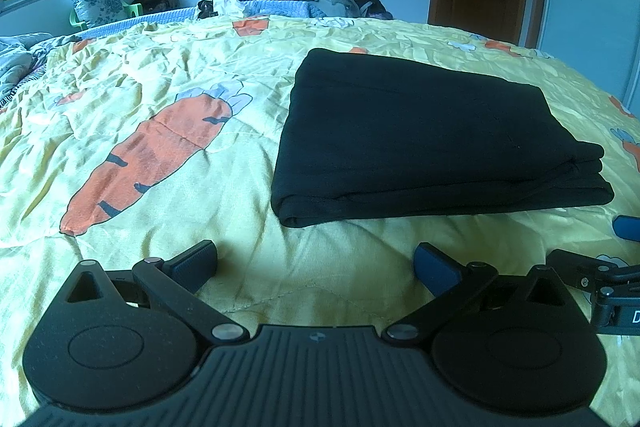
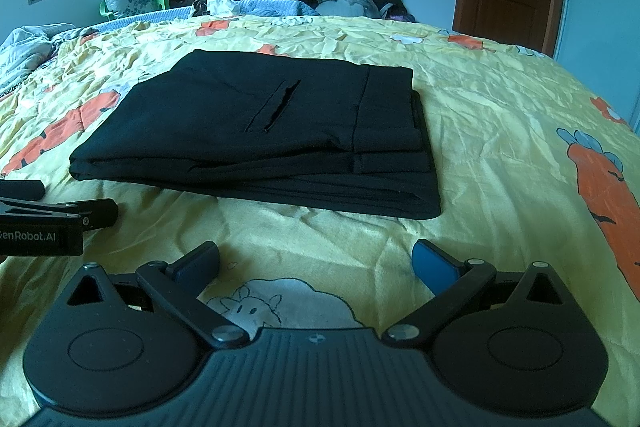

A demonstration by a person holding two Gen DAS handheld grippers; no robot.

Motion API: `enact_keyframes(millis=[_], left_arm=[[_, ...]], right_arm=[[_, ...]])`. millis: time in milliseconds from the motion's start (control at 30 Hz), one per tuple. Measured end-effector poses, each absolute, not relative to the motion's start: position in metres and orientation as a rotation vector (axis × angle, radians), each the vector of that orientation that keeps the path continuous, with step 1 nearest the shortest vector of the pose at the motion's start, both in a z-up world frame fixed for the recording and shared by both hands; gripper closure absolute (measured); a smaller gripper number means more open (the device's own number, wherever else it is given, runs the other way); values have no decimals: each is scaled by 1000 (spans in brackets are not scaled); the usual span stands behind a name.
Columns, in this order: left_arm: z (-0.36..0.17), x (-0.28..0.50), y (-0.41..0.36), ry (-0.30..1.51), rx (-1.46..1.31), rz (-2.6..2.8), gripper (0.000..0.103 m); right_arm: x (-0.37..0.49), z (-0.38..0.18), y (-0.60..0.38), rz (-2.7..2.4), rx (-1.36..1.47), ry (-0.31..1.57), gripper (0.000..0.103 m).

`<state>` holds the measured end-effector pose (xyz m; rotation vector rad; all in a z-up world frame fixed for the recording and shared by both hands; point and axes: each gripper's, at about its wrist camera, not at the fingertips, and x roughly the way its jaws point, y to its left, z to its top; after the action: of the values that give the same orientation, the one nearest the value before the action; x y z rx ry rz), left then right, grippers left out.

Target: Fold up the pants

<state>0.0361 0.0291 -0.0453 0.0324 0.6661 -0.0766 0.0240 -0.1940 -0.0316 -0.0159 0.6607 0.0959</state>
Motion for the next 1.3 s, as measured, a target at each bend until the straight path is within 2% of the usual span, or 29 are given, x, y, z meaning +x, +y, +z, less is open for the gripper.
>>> enact_keyframes(millis=[1300], left_arm=[[-45, 36, 29, 666, 32, -77, 0]], right_arm=[[27, -32, -193, 73, -5, 660, 0]])
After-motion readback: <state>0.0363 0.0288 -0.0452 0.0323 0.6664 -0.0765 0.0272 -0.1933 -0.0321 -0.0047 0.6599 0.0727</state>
